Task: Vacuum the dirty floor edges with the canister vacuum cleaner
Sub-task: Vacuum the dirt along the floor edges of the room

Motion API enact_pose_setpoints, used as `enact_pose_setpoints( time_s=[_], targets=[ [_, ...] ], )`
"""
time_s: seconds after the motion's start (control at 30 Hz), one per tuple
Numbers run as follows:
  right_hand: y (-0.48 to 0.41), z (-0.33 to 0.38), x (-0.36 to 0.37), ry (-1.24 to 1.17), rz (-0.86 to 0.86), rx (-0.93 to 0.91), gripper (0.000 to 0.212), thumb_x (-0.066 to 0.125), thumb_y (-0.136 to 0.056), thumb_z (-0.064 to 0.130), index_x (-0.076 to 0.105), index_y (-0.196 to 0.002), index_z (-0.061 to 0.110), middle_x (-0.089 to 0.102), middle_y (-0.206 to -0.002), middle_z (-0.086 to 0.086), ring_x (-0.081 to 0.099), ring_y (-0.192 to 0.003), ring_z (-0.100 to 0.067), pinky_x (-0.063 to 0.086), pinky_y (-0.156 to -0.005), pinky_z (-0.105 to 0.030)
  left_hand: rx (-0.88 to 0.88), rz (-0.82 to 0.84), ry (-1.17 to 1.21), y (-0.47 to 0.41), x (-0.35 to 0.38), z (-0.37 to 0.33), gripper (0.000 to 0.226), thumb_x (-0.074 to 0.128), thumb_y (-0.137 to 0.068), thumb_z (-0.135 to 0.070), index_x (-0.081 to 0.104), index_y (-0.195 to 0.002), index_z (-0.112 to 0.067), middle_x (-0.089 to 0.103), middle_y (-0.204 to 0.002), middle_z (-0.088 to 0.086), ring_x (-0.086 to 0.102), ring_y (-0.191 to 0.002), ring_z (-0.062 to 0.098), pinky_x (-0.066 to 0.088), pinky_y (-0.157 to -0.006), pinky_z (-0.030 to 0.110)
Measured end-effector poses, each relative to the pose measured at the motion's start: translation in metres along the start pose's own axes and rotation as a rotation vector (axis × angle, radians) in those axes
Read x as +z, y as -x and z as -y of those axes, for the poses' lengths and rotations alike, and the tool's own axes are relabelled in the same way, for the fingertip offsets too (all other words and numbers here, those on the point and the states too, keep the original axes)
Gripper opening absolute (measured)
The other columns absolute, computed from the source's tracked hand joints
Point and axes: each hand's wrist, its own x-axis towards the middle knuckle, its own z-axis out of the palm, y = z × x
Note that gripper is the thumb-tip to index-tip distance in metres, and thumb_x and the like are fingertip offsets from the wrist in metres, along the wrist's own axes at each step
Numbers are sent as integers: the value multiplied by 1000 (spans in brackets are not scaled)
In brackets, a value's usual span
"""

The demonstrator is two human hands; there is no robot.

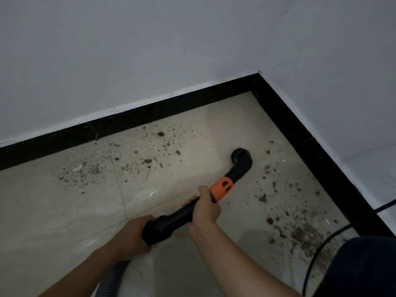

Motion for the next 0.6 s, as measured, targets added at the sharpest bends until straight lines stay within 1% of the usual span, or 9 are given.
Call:
enact_pose_setpoints(
  time_s=[0.1, 0.2, 0.27, 0.3, 0.37, 0.4, 0.47, 0.5, 0.6],
  targets=[
    [11, -16, 6, 12, 63, 53, 13, 64, -83, 6, 51, -79, 5, 51, -51, -8, 48, -36, -19, 47, -46, -29, -48, -21, 0, 15, -3, 20, 30, 69, -54, -10, 61, -82, -8, 64, -79, -6, 58, -74, 0, 38, -58, 9],
    [9, -12, 37, 94, 179, 71, 14, 65, -84, 8, 51, -79, 5, 49, -50, -7, 47, -36, -18, 47, -44, -28, -85, -122, 12, 17, -14, 19, 35, 68, -48, -21, 59, -82, -16, 63, -80, -5, 59, -76, 10, 38, -57, 10],
    [-2, 6, 62, 168, 258, 60, 15, 65, -85, 11, 52, -78, 6, 49, -52, -7, 48, -39, -20, 48, -46, -29, -81, -190, 28, 7, -21, 4, 42, 67, -47, -27, 57, -87, -18, 62, -82, -3, 59, -78, 16, 39, -57, 17],
    [-9, 17, 72, 209, 292, 56, 14, 65, -85, 11, 53, -79, 6, 49, -53, -7, 48, -41, -20, 47, -47, -29, -68, -215, 46, 1, -22, -6, 42, 70, -49, -26, 55, -87, -18, 61, -82, -3, 59, -78, 17, 39, -56, 20],
    [-19, 34, 82, 259, 330, 48, 12, 65, -84, 11, 54, -84, 6, 49, -52, -6, 47, -41, -20, 46, -48, -29, -39, -247, 95, -9, -18, -23, 37, 78, -59, -14, 50, -83, -20, 58, -79, -4, 56, -73, 14, 36, -52, 21],
    [-22, 37, 82, 261, 331, 44, 13, 65, -83, 11, 55, -87, 6, 50, -52, -5, 47, -40, -20, 46, -48, -29, -35, -247, 118, -10, -15, -27, 38, 78, -62, -7, 48, -81, -22, 57, -78, -5, 55, -71, 12, 35, -51, 21],
    [-18, 31, 71, 219, 291, 41, 14, 66, -84, 13, 54, -86, 6, 50, -52, -5, 47, -40, -19, 46, -47, -29, -37, -226, 112, -5, -11, -24, 38, 77, -59, -11, 48, -80, -24, 58, -79, -5, 55, -71, 11, 35, -51, 17],
    [-14, 21, 61, 192, 263, 35, 15, 66, -84, 13, 53, -84, 6, 49, -53, -6, 47, -39, -19, 46, -46, -28, -45, -206, 85, 1, -11, -17, 36, 75, -56, -15, 51, -81, -22, 59, -80, -5, 56, -73, 12, 36, -52, 15],
    [5, -11, 38, 127, 201, 48, 18, 66, -85, 11, 50, -78, 6, 49, -53, -8, 47, -38, -20, 47, -46, -29, -100, -124, 33, 22, -12, 6, 40, 74, -55, -14, 62, -92, -11, 63, -86, -4, 60, -82, 14, 38, -56, 8]
  ],
)
